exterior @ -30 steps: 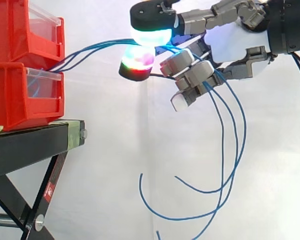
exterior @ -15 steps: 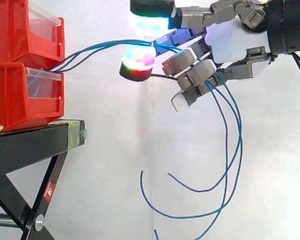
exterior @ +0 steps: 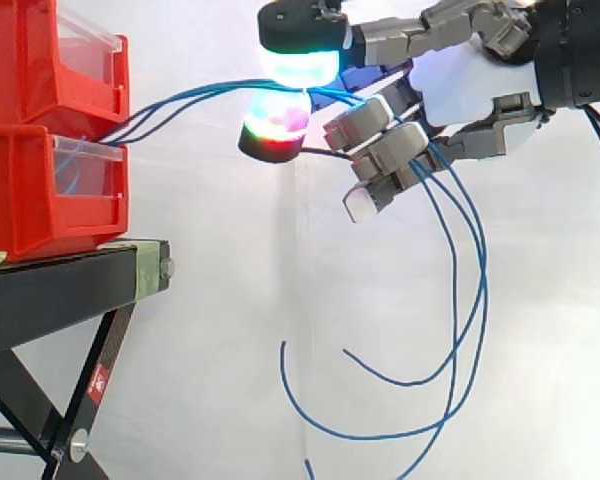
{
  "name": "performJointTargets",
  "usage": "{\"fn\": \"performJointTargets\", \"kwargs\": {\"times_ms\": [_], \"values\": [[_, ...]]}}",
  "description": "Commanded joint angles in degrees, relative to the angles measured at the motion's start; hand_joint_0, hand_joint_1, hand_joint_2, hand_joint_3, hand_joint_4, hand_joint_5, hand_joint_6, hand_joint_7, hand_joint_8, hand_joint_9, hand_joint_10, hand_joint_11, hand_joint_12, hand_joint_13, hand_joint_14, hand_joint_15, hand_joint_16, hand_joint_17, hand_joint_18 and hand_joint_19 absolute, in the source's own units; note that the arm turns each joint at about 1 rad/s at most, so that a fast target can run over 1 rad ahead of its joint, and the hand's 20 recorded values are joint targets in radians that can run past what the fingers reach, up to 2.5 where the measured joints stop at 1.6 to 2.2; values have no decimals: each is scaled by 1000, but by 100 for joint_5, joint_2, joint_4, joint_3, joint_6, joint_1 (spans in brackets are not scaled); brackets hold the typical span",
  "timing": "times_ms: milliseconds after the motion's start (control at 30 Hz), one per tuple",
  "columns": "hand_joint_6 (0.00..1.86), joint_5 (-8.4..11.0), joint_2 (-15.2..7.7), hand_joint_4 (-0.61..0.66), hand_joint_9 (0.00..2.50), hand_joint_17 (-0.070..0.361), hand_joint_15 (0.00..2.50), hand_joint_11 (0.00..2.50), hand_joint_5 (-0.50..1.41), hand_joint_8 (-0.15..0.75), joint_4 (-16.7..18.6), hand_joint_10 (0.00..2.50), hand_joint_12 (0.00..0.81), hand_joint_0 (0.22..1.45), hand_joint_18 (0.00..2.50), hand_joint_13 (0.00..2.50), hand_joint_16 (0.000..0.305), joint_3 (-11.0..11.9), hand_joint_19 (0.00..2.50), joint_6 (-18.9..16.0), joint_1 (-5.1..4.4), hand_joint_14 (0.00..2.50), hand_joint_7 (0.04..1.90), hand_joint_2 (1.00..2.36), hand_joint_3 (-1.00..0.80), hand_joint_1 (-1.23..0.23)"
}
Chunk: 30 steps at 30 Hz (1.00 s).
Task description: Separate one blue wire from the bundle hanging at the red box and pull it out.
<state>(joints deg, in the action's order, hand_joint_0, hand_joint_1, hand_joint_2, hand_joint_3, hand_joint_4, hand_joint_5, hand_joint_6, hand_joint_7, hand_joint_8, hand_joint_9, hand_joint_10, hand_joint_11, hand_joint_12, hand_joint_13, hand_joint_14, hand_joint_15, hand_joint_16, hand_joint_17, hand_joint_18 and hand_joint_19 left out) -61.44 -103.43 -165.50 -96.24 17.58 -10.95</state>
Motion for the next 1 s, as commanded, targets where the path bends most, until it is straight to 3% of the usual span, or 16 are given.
{"fn": "performJointTargets", "kwargs": {"times_ms": [0, 167, 267, 467, 633, 967], "values": [[949, 0, -2, 40, 1338, 105, 1682, 1651, -196, 311, 0, 5, 404, 650, 934, 1288, 47, 0, 676, 0, -4, 278, 920, 1018, -259, -760], [957, 0, 7, 37, 1280, 107, 1700, 1651, -205, 306, 0, 3, 411, 656, 927, 1272, 48, 44, 667, 0, -4, 271, 904, 1020, -223, -812], [959, 0, 7, 137, 1232, 110, 1686, 1679, -221, 315, -9, 0, 405, 661, 915, 1252, 49, 44, 659, 0, 5, 285, 893, 1020, -195, -856], [953, 0, 7, 169, 1215, 112, 1684, 1665, -222, 314, -27, 0, 409, 652, 899, 1238, 50, 44, 669, 0, -4, 292, 854, 1017, -246, -865], [948, 0, -2, 172, 1242, 111, 1675, 1657, -218, 323, -62, 1, 416, 610, 897, 1248, 50, 44, 688, 0, -4, 268, 846, 1010, -378, -816], [937, 0, 7, 176, 1303, 114, 1651, 1635, -205, 330, -106, 3, 416, 560, 917, 1297, 51, 44, 691, -62, 5, 236, 857, 1003, -457, -704]]}}
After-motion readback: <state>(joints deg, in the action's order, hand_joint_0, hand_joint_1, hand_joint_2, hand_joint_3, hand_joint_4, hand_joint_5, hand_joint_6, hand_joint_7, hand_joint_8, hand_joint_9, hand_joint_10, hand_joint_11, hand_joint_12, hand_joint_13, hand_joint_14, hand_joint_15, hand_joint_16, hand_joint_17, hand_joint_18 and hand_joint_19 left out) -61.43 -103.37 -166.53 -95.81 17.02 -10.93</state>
